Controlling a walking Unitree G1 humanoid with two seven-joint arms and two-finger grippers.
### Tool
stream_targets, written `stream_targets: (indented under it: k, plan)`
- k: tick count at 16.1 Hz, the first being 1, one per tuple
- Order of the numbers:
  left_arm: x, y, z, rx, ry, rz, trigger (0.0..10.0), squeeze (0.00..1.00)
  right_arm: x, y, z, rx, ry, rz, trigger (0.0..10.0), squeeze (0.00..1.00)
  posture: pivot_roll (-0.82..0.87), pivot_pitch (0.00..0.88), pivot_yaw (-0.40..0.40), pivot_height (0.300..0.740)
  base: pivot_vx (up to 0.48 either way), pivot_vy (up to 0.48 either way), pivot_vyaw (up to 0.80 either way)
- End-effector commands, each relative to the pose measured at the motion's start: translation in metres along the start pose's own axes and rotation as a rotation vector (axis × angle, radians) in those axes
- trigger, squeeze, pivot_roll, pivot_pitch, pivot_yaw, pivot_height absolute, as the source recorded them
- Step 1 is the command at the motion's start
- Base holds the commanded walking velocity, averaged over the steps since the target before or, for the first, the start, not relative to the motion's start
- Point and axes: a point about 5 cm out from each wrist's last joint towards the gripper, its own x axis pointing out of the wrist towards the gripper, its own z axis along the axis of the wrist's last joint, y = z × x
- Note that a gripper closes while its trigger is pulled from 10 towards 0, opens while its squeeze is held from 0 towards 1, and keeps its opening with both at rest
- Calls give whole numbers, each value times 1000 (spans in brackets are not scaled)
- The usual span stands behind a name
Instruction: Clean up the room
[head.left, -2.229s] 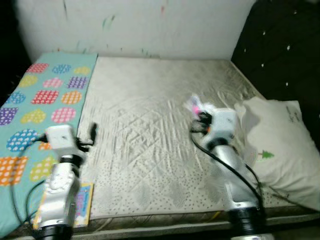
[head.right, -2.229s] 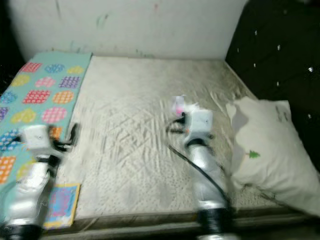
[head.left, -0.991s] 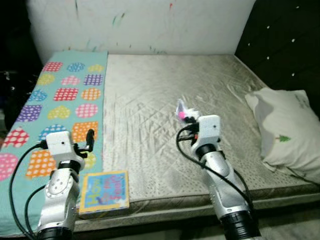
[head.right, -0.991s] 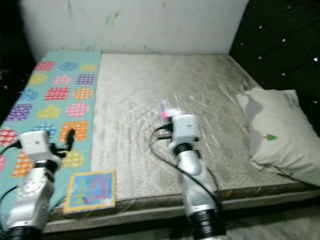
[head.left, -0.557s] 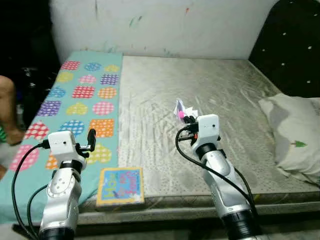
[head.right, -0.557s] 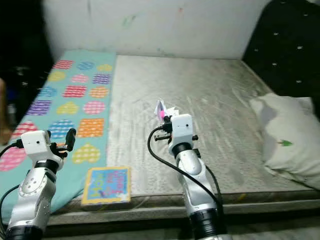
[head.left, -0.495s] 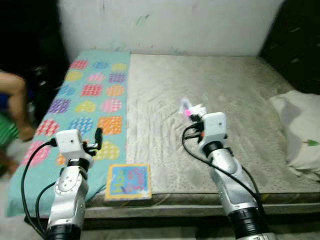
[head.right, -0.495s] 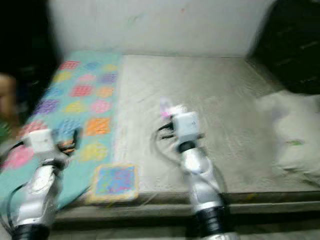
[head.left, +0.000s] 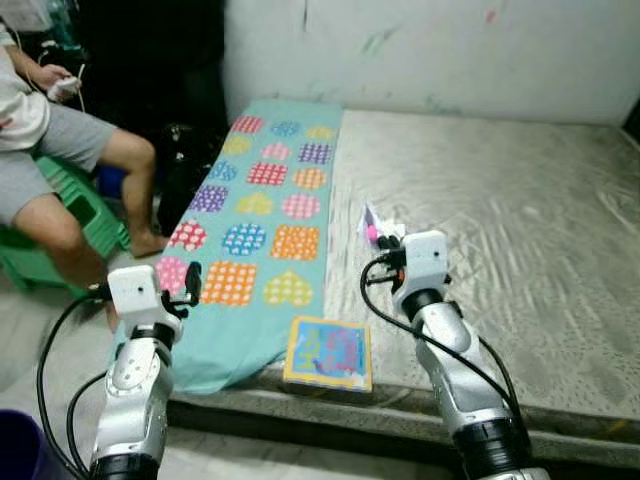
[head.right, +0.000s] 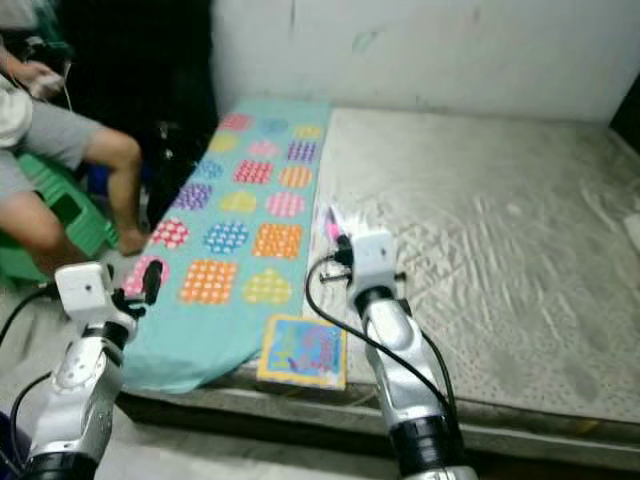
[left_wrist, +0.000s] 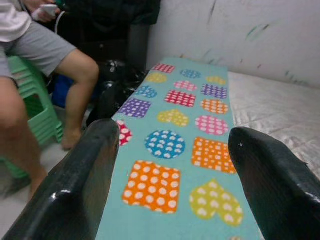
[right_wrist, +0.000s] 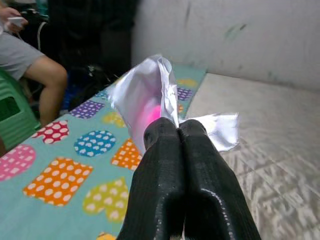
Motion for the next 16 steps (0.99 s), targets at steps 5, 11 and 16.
stream_targets:
  k: [5,11,16]
  plan:
    - [1,5,4,18,-11,7,10000,0,2,5,4,13,-17,11,10000,0,-77,0,-36,740,0,348,0]
    - [1,2,3,4,-10,-7,10000,0,2,6,3,2,-15,20,10000,0,-81,0,-36,740,0,67,0]
    - [2,2,4,0,-10,-5,10000,0,2,5,3,-2,-15,20,10000,0,-83,0,-37,740,0,464,0]
